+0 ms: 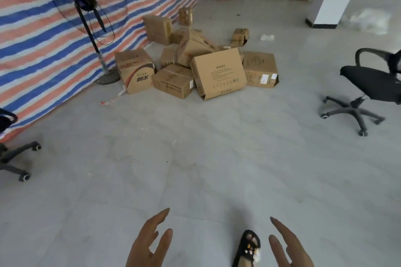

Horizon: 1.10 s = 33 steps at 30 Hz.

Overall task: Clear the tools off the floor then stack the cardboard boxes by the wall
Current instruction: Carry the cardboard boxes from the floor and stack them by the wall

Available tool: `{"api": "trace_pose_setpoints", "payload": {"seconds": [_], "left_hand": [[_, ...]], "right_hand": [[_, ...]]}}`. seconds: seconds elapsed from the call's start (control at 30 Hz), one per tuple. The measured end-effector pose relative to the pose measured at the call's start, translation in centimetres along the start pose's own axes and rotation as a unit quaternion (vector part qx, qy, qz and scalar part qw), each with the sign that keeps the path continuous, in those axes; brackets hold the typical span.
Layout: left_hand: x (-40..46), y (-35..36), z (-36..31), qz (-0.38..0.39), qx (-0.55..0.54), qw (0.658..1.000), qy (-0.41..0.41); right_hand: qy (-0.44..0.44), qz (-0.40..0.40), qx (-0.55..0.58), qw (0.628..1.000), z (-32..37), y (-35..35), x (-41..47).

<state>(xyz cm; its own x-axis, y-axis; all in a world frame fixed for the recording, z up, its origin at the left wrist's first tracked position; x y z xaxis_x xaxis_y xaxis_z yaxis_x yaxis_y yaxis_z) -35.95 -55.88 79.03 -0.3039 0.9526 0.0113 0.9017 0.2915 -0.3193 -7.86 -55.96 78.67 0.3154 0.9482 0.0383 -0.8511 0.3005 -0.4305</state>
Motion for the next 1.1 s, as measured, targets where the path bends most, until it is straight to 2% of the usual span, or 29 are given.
{"api": "trace_pose_setpoints", "payload": {"seconds": [0.13, 0.27, 0.43, 0.6, 0.7, 0.97, 1.1], "left_hand": [[8.0, 7.2, -1.6, -0.012, -0.013, 1.0, -0.025], [15.5, 15.7, -5.0, -0.007, -0.038, 0.999, -0.026], [23.7, 23.9, -7.6, 0.01, -0.031, 0.999, -0.025], [32.4, 28.7, -8.0, -0.021, -0.028, 0.997, -0.062], [39.8, 32.1, -8.3, -0.021, -0.027, 0.997, -0.068], [65.2, 38.8, -13.9, 0.039, -0.018, 0.999, -0.014], [73.2, 42.4, -15.6, 0.074, -0.003, 0.997, -0.02]], "right_hand": [[0.037, 0.022, -0.027, 0.999, -1.9, -1.6, 11.1], [0.018, 0.006, -0.041, 0.999, -1.3, -4.5, 23.6], [0.025, 0.028, -0.055, 0.998, -2.2, -5.4, 36.4], [0.039, 0.051, -0.061, 0.996, -3.0, -2.9, 46.6], [0.036, 0.036, -0.067, 0.996, -3.3, -0.9, 53.8], [0.057, -0.014, -0.044, 0.997, 0.5, 3.4, 75.1], [0.079, -0.018, -0.039, 0.996, 1.0, 5.4, 83.5]]}}
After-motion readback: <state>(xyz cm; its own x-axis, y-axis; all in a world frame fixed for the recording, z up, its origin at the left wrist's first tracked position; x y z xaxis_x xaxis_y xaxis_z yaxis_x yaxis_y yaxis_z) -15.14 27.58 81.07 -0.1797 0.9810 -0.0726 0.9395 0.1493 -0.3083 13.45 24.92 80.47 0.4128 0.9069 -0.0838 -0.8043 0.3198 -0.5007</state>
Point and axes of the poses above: each hand's wrist, its own x-axis towards the middle knuckle, its own y-axis out of the palm, z = x × y, the point moved 3 cm from there along x, towards the middle knuckle, and after that the axes turned 4 degrees about -z, right-handed, at the moved point
